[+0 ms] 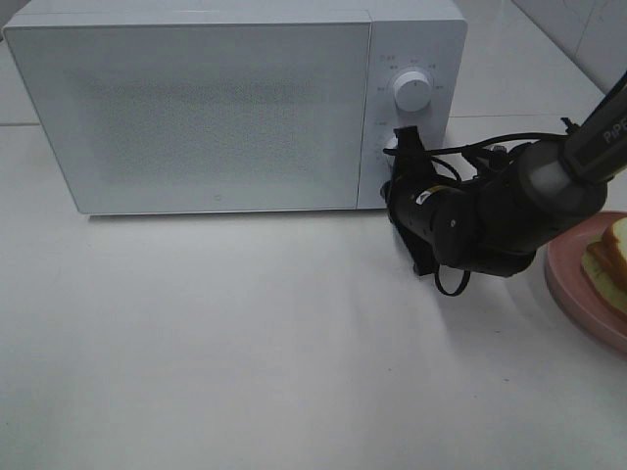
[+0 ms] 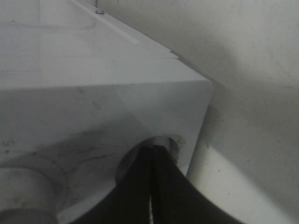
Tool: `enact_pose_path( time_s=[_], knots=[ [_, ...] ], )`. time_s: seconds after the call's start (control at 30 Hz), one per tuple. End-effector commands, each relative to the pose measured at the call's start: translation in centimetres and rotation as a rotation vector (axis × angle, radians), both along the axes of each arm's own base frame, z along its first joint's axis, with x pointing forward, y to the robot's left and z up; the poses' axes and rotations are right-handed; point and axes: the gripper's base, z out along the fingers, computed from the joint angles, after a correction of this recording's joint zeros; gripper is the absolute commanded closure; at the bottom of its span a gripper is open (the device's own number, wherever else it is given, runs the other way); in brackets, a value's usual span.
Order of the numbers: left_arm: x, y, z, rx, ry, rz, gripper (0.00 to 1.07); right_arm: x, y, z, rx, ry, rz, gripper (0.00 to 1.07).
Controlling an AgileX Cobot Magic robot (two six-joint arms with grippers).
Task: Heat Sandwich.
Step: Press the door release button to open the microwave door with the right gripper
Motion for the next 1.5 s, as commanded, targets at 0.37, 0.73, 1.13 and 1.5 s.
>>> enact_pose_path(
  time_s=[0.37, 0.73, 1.13, 1.5],
  knots=[
    [-0.3, 0.0, 0.0, -0.003, -0.037, -0.004, 0.35, 2.4, -0.8, 3.6, 0.046, -0.297, -0.142, 1.07],
    [-0.3, 0.0, 0.0, -0.003, -0.037, -0.004, 0.35, 2.6, -1.1, 2.6, 0.131, -0.417, -0.190, 1.07],
    [-0.3, 0.0, 0.0, -0.003, -0.037, -0.004, 0.35, 2.6, -1.1, 2.8, 0.123, -0.439, -0.191, 1.07],
    [-0.3, 0.0, 0.0, -0.003, -0.037, -0.004, 0.35, 2.6, -1.1, 2.8, 0.123, -0.442, -0.192, 1.07]
  ],
)
